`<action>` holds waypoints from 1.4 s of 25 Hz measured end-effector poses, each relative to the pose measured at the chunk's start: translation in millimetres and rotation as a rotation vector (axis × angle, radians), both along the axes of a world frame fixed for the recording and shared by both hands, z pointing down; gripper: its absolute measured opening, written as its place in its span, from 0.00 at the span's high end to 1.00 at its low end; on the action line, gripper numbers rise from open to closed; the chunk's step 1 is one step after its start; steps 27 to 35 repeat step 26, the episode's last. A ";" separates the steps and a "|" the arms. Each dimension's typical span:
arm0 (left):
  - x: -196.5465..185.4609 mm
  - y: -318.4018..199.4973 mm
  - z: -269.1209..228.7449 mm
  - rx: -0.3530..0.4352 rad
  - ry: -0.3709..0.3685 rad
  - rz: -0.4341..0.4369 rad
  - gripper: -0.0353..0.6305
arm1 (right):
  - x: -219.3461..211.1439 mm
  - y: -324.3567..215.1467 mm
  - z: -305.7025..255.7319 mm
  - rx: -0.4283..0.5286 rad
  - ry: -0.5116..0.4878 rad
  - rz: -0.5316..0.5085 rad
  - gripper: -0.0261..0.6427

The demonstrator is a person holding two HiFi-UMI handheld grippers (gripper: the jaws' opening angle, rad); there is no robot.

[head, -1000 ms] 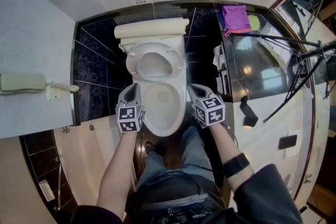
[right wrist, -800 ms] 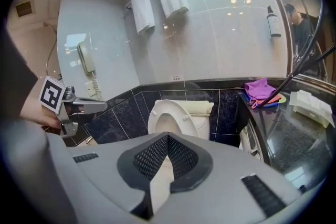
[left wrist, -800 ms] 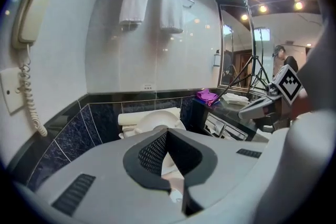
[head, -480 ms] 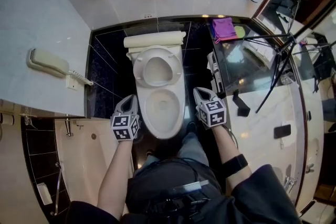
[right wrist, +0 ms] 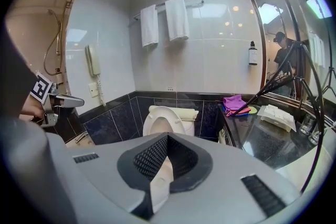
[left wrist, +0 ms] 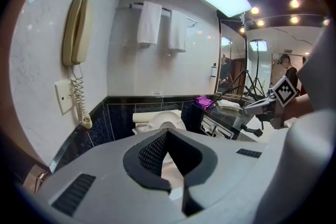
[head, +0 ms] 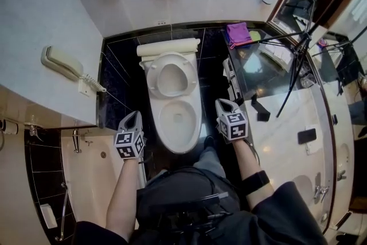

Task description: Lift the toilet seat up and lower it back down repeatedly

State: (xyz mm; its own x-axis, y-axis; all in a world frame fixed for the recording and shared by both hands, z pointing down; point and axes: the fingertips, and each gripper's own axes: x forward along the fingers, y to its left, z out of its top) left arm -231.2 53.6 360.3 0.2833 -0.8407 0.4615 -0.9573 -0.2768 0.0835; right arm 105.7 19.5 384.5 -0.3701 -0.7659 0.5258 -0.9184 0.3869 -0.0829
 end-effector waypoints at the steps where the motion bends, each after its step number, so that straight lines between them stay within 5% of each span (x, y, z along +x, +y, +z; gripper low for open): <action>1: -1.6 1.9 0.2 0.001 0.001 -0.001 0.95 | 2.2 2.3 1.0 0.000 0.007 0.003 0.94; 35: -6.9 20.2 -9.0 0.032 -0.007 -0.019 0.95 | 1.4 14.1 3.8 -0.008 0.017 -0.024 0.94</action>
